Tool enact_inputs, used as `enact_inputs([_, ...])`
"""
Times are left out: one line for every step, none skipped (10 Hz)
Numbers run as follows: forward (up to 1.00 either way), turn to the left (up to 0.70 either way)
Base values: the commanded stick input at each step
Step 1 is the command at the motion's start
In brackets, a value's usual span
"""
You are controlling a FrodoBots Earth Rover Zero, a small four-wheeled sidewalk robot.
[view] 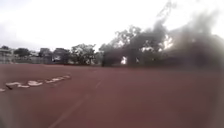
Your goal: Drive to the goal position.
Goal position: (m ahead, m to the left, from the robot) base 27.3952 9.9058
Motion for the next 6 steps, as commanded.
enact_inputs([0.7, 0.0])
enact_inputs([0.7, 0.0])
enact_inputs([0.7, 0.0])
enact_inputs([0.7, 0.0])
enact_inputs([0.7, 0.01])
enact_inputs([0.7, 0.0])
